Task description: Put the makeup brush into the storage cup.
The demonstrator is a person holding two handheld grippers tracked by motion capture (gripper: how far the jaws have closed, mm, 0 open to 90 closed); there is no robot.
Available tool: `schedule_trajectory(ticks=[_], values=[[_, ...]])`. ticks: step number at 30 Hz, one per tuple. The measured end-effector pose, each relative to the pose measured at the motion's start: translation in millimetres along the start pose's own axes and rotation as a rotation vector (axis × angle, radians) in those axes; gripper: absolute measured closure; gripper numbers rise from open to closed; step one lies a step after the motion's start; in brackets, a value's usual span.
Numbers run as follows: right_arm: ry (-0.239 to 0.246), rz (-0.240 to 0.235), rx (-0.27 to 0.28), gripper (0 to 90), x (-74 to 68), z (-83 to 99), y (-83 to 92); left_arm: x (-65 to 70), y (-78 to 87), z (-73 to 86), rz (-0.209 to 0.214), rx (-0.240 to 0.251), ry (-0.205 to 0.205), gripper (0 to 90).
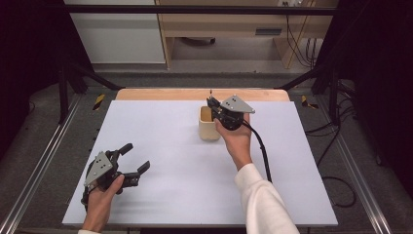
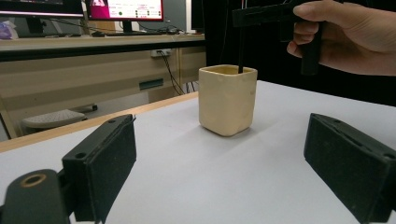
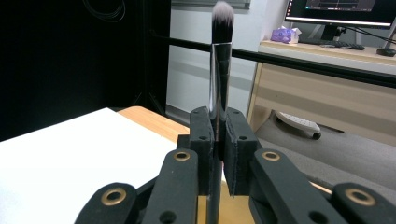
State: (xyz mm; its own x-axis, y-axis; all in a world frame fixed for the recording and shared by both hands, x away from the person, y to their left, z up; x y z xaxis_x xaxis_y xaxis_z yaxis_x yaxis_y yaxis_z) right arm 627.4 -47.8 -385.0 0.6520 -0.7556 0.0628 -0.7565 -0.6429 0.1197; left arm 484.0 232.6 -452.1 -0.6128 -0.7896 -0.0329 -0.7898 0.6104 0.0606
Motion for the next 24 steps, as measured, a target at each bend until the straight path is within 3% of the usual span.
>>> schedule_trajectory(ticks=[24], values=[[-0.030,-0.008,-0.029,83.5,-1.2,11.0,-2.7,-0.9,1.5,-1.7,0.000,0.009,0.005,8.7]])
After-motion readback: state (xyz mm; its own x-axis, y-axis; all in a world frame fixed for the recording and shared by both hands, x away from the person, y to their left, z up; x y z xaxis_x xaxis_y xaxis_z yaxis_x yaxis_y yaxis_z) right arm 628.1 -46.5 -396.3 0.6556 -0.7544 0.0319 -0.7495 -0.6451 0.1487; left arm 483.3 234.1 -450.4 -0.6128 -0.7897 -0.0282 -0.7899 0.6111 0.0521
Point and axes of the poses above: each handheld gripper's, and its own axes: y roughly backward along the jaws, z roughly out of its underside, x roughly to its right, the point moved 7 cm from there along -y, roughly forward along the jaws, and after that the axes turned 6 degrees about -z, right-handed, at the moved point
